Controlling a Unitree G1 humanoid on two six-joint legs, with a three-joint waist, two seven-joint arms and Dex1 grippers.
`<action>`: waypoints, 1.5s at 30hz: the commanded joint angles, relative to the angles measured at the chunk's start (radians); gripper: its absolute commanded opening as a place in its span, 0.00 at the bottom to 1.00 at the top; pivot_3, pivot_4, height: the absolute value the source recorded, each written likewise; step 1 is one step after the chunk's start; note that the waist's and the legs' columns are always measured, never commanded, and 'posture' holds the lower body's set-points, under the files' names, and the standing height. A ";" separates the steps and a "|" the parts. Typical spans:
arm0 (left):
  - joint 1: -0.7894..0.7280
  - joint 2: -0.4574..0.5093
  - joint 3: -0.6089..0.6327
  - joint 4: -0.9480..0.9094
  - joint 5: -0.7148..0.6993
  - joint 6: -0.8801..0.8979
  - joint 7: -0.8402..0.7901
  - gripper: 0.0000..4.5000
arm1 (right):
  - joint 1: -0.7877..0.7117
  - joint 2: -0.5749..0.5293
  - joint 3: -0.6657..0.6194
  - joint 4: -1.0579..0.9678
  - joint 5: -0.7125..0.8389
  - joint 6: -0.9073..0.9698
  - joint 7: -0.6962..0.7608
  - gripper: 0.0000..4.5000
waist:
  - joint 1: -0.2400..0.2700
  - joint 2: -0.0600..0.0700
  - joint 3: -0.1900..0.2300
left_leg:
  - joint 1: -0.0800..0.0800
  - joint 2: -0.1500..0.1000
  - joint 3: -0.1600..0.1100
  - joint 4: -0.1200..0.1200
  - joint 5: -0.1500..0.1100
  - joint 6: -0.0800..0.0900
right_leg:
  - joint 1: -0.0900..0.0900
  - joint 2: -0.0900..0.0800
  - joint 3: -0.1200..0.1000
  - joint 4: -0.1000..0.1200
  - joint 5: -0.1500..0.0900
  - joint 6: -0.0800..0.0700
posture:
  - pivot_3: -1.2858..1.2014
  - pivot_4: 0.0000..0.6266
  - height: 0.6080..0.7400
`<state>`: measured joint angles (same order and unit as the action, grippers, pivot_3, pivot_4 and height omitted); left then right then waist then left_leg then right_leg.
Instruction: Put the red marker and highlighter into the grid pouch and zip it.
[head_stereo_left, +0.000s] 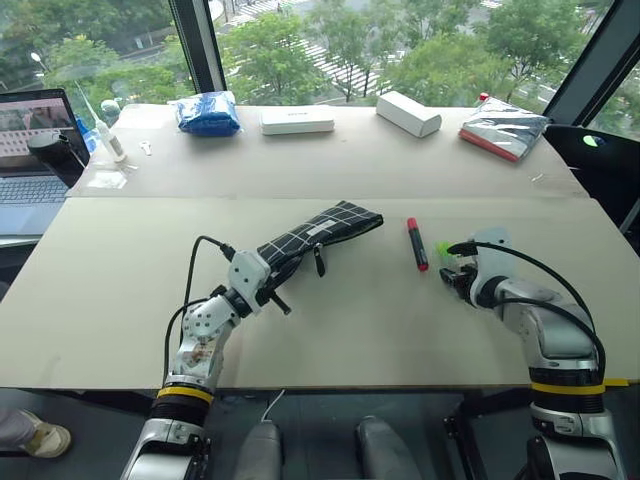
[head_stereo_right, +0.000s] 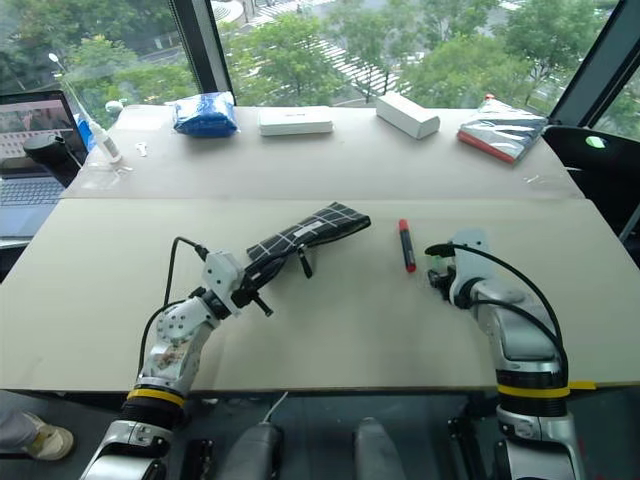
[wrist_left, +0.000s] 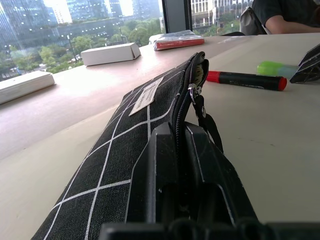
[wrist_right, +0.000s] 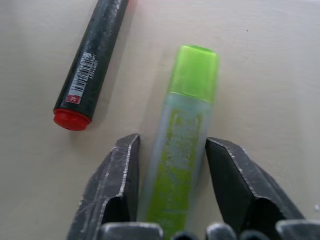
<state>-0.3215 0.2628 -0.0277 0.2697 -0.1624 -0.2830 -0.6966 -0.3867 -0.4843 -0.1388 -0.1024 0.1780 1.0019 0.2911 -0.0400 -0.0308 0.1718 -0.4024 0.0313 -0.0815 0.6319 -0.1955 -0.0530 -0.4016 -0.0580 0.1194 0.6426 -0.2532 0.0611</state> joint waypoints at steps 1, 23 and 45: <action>-0.015 0.009 0.015 -0.041 -0.028 -0.004 -0.003 0.00 | 0.025 -0.008 -0.036 0.077 -0.026 -0.011 -0.039 0.23 | 0.002 -0.001 -0.001 | 0.000 0.000 0.000 0.000 0.000 0.000 | 0.000 0.000 0.000 0.000 0.000 0.000 | 0.52 0.24 1.00; -0.014 0.022 0.007 -0.063 -0.053 0.018 -0.050 0.00 | -0.159 -0.359 0.275 0.008 -0.195 -0.855 0.486 0.23 | -0.007 0.005 0.003 | -0.003 -0.001 0.001 -0.002 0.000 0.000 | -0.003 0.000 0.002 -0.002 0.000 0.003 | 0.52 0.24 1.00; 0.013 0.027 -0.038 -0.081 -0.011 -0.007 -0.067 0.00 | -0.242 -0.245 0.376 0.118 -0.352 -0.932 0.527 0.23 | -0.004 0.005 0.003 | -0.002 -0.001 0.000 -0.002 0.000 0.000 | -0.003 0.000 0.002 -0.002 0.000 0.002 | 0.52 0.24 1.00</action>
<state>-0.3125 0.2823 -0.0540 0.2296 -0.1826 -0.2619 -0.7575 -0.6062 -0.7282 0.2419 0.0259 -0.1725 0.0942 0.8111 -0.0443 -0.0259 0.1748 -0.4046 0.0301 -0.0813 0.6301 -0.1955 -0.0530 -0.4043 -0.0582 0.1215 0.6408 -0.2529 0.0627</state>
